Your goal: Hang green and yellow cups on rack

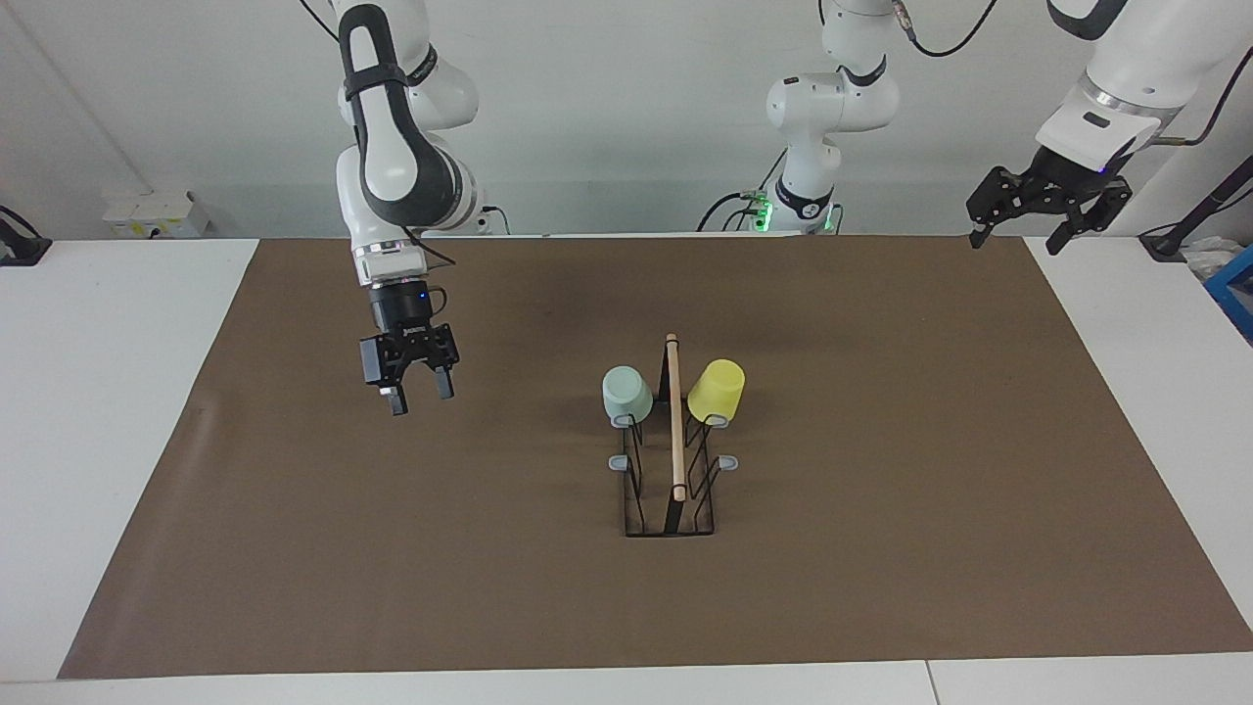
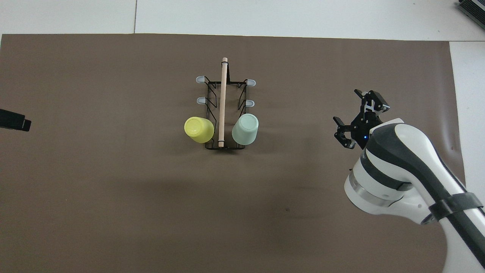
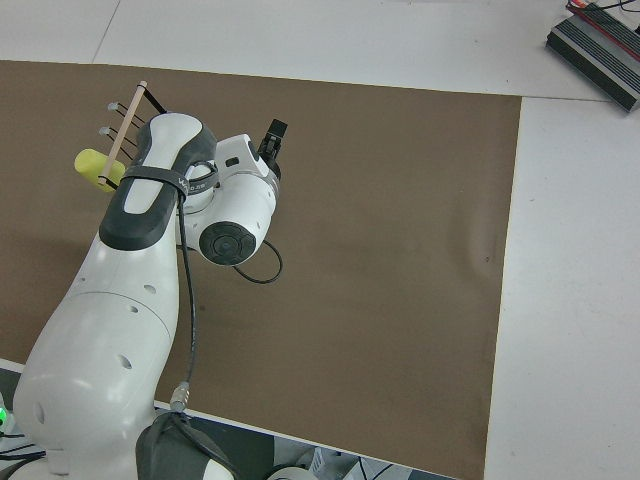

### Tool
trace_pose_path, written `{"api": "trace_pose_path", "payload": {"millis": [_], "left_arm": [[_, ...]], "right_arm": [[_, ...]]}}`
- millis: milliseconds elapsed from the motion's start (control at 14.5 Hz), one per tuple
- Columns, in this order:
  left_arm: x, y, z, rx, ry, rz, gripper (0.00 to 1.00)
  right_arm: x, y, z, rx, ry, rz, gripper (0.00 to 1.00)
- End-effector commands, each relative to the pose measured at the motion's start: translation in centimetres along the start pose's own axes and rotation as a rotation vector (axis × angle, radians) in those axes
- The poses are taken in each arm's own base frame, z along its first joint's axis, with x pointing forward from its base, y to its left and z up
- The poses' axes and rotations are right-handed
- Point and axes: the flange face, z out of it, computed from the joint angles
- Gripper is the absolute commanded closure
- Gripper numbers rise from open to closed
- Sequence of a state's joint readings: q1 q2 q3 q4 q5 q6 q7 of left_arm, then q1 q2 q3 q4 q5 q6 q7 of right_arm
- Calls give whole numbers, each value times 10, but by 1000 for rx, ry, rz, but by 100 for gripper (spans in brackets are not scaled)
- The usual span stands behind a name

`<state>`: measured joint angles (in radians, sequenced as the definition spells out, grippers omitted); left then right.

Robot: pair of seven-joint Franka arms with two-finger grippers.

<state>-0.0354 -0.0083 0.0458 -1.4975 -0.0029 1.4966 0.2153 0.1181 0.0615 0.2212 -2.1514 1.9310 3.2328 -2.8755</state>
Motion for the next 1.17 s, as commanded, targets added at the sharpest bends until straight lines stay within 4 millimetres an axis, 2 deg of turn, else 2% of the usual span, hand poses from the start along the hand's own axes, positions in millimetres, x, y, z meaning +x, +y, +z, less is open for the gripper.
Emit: {"api": "trace_pose_path", "payload": {"millis": [0, 138, 414, 1103], "left_arm": [[-7, 3, 0, -15, -3, -6, 0], [-7, 3, 0, -15, -4, -6, 0], [-7, 3, -1, -14, -1, -6, 0], [-7, 3, 0, -15, -4, -6, 0]], "right_arm": [[-8, 4, -7, -22, -1, -292, 0], [-6, 8, -8, -31, 6, -283, 0], [11, 26, -17, -72, 28, -173, 0], [26, 69, -34, -125, 55, -257, 0]]}}
